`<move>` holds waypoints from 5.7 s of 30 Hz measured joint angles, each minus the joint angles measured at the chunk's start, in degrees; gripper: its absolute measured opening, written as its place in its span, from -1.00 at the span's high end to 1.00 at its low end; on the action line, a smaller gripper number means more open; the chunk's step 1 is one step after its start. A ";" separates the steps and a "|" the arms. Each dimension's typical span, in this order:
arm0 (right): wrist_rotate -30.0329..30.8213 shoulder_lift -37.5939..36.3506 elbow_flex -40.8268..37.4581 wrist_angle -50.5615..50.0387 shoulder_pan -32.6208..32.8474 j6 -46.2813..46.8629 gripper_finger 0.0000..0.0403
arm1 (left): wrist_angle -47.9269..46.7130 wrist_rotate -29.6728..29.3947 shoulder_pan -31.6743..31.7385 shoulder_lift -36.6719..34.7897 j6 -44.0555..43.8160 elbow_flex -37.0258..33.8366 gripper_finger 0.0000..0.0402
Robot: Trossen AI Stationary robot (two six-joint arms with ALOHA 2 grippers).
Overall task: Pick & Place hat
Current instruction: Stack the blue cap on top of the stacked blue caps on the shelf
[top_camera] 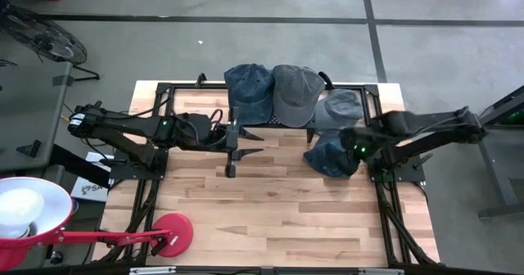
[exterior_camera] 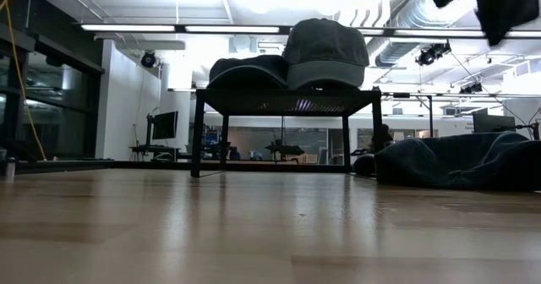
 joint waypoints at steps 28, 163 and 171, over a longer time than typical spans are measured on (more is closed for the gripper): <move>10.95 -0.07 -28.69 15.78 5.55 37.81 0.30 | -3.95 -1.46 0.00 0.00 -0.04 0.00 0.42; 15.46 -0.05 12.24 29.76 28.90 -48.08 1.00 | 15.50 26.00 -0.04 17.49 -55.78 0.04 0.86; 16.48 -0.05 12.24 29.71 28.88 -44.97 0.96 | 16.01 25.27 -0.07 17.44 -54.46 0.04 0.95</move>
